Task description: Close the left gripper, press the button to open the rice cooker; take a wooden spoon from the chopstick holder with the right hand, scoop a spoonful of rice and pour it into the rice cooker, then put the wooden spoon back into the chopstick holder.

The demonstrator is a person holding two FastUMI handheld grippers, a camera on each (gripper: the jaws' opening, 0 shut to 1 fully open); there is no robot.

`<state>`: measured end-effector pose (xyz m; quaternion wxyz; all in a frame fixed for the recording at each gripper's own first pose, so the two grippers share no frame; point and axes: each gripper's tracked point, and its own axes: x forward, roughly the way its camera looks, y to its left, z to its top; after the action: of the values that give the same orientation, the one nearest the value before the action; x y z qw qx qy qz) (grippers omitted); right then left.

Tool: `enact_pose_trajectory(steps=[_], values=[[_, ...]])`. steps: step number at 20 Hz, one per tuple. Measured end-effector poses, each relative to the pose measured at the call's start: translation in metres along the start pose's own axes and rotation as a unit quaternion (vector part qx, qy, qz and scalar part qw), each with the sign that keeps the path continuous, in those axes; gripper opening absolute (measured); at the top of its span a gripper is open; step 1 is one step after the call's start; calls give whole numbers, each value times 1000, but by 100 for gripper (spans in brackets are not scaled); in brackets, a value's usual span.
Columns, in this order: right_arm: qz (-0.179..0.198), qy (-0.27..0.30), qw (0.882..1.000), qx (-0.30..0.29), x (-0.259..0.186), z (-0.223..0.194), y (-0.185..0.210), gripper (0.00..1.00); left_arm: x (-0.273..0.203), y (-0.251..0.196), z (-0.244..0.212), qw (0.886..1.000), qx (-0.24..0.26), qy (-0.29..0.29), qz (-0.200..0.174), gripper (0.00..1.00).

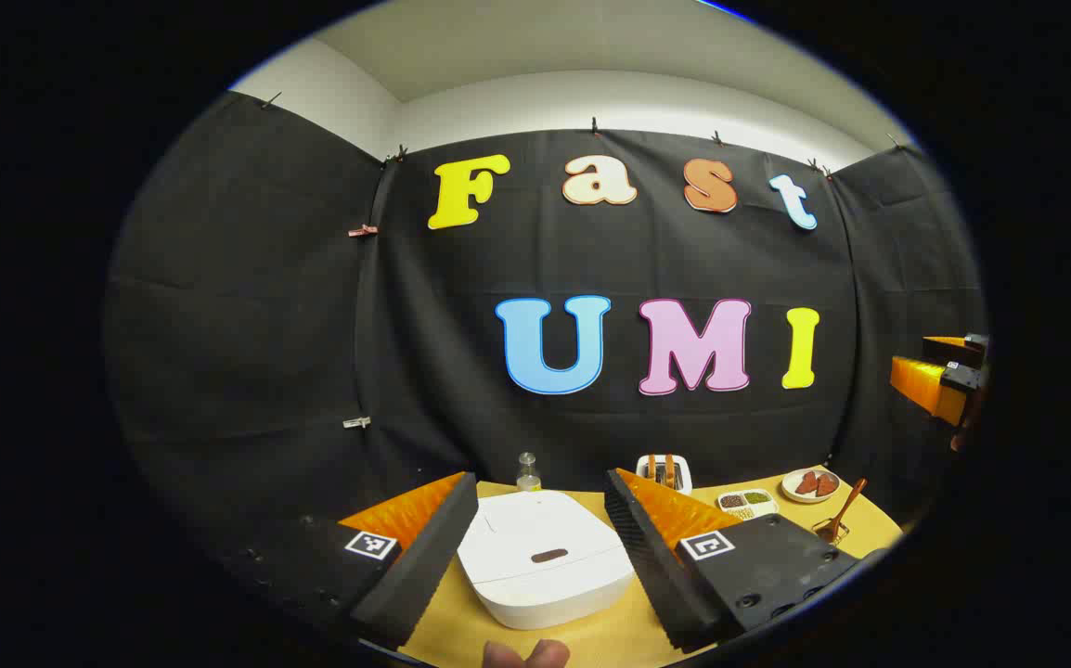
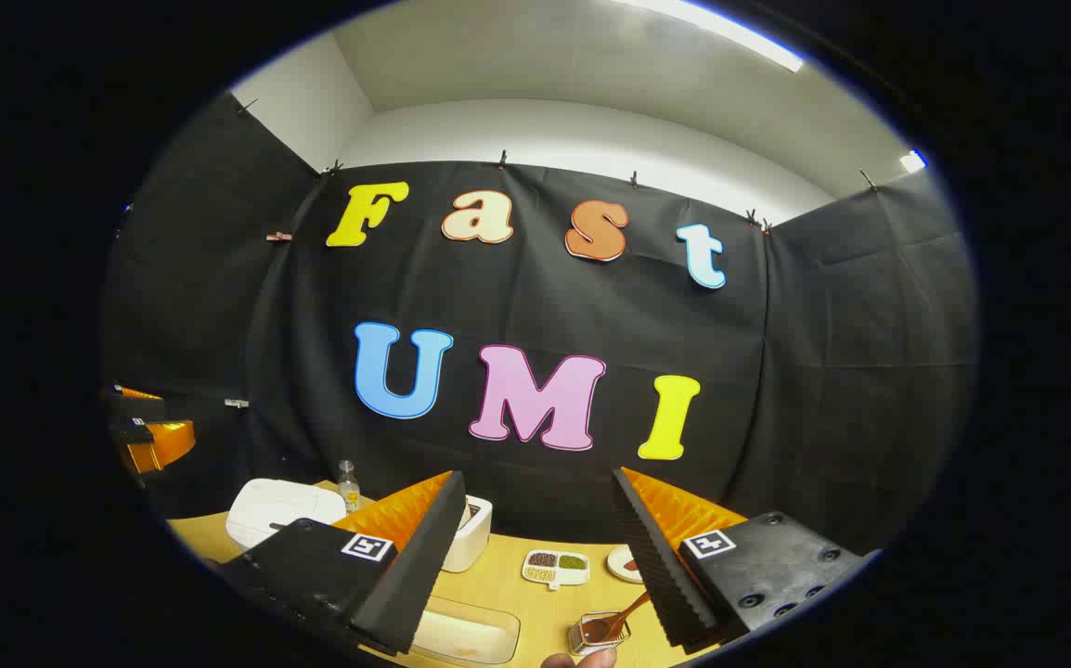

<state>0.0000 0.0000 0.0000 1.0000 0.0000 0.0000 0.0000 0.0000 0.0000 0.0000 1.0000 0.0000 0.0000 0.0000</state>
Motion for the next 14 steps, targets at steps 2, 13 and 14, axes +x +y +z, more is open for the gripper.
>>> enact_pose_trajectory(steps=[2,13,14], values=[[2,-1,1000,3,-1,3,2,97,0,3,0,1000,0,-1,2,95],[-16,-1,1000,5,-20,8,-5,98,3,9,9,1000,-3,-18,-7,95],[-19,-2,1000,4,-21,8,-6,98,4,10,9,1000,-3,-18,-7,95]])
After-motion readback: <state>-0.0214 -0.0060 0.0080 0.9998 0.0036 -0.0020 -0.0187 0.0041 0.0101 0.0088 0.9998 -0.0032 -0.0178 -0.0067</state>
